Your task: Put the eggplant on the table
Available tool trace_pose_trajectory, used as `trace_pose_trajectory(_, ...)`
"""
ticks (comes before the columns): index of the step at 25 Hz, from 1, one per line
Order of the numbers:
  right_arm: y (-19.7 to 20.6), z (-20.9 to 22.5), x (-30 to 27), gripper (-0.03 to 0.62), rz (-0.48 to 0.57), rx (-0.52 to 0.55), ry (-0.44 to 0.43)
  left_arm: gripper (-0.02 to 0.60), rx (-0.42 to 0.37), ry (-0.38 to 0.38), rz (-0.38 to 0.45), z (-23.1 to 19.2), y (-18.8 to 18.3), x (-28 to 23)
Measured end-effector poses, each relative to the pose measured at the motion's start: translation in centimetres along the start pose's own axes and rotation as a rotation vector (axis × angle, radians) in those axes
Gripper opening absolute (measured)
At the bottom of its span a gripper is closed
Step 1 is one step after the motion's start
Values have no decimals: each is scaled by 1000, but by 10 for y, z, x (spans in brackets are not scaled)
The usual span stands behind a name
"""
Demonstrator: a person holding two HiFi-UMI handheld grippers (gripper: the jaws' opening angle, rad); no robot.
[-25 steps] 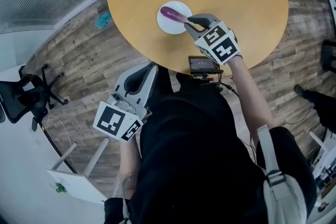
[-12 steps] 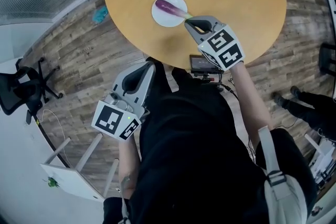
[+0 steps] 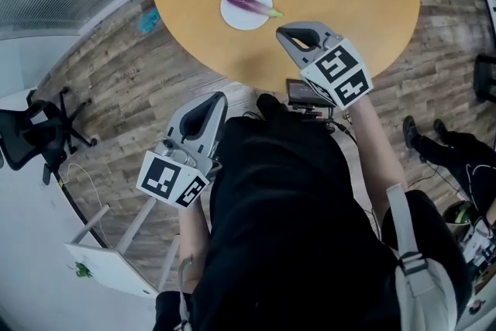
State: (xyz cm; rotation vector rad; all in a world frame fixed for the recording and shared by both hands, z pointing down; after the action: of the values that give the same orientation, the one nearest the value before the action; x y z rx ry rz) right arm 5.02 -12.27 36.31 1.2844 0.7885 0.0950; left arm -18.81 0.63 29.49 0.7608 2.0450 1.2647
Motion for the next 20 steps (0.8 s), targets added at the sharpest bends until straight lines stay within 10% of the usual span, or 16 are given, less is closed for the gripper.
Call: trace_pose_trajectory(20, 32, -116, 103, 17, 9, -13, 54, 11, 27, 53, 47, 72, 56, 95)
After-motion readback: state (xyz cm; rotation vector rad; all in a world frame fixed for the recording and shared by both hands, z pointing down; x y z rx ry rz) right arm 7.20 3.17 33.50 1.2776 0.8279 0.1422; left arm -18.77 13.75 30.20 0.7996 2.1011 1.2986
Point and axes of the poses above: the fingertips, and each gripper's own axes: x backward along the fingers, z to its right, y out of its underside, the point moved 10 cm from there along x, backward along the fingers, and after that the axes turned 7 degrees about z, right-handed, at the moved point
